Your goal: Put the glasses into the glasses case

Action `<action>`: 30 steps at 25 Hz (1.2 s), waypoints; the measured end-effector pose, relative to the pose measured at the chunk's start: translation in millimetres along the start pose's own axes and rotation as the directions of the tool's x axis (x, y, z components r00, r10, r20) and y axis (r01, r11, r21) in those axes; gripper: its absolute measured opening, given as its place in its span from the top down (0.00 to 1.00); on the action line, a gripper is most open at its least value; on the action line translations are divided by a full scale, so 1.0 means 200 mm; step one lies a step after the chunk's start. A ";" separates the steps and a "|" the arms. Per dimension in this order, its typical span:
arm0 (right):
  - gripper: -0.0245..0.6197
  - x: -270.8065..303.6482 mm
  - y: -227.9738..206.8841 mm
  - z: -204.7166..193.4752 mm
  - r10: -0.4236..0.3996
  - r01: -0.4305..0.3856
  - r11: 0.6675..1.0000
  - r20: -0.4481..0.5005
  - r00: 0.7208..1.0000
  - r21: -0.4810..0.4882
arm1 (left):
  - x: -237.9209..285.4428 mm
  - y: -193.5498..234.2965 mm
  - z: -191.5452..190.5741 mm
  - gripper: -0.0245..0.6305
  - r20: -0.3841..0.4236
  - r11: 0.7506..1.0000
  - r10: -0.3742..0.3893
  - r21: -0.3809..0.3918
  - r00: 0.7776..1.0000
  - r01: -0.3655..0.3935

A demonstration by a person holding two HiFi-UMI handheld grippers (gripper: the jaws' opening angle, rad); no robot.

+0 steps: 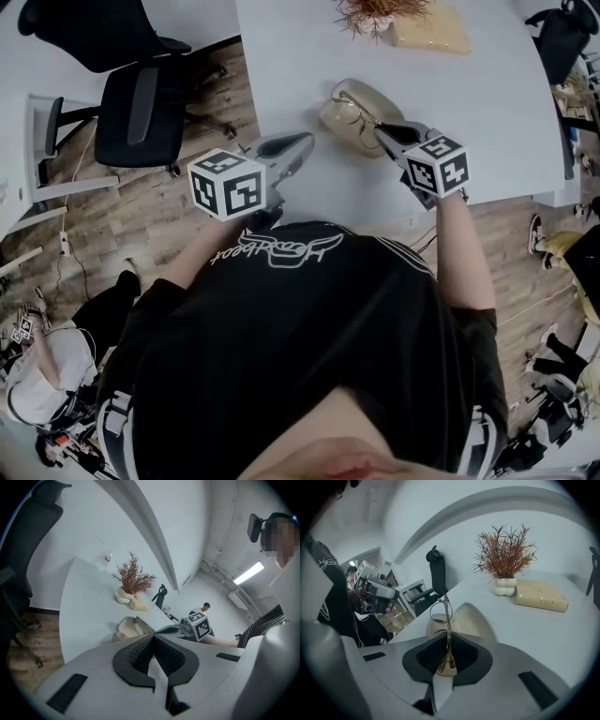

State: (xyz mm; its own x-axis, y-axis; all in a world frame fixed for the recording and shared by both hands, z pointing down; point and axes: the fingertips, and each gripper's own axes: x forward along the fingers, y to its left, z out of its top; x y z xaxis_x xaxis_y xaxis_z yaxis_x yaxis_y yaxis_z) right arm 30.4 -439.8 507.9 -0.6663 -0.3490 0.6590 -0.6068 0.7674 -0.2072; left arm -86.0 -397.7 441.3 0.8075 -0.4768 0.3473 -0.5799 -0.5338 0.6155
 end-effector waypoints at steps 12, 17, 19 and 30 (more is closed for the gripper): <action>0.92 0.13 0.00 -0.12 0.033 -0.036 0.999 -0.133 0.991 -0.020 | 0.01 0.00 -0.02 0.95 0.002 1.000 0.007 -0.013 1.000 -0.006; 0.92 0.17 0.00 -0.15 0.029 -0.034 0.999 -0.181 0.983 -0.021 | 0.00 0.02 -0.04 0.95 -0.001 0.999 0.020 -0.032 1.000 -0.020; 0.92 0.18 0.00 -0.15 0.023 -0.029 0.999 -0.195 0.981 -0.029 | 0.01 0.03 -0.04 0.95 -0.002 0.999 0.024 -0.035 1.000 -0.024; 0.92 0.21 -0.04 -0.17 -0.004 0.009 1.000 -0.254 0.967 0.018 | 0.04 0.04 -0.05 0.95 -0.016 0.999 0.018 -0.030 1.000 -0.018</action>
State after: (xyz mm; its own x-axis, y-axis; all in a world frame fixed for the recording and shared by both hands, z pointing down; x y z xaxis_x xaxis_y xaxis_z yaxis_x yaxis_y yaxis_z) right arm 21.4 -441.8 562.3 -0.5317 -0.2041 0.8220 -0.6209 0.7540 -0.2144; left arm -83.5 -397.6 456.0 0.7986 -0.4751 0.3695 -0.5911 -0.5040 0.6297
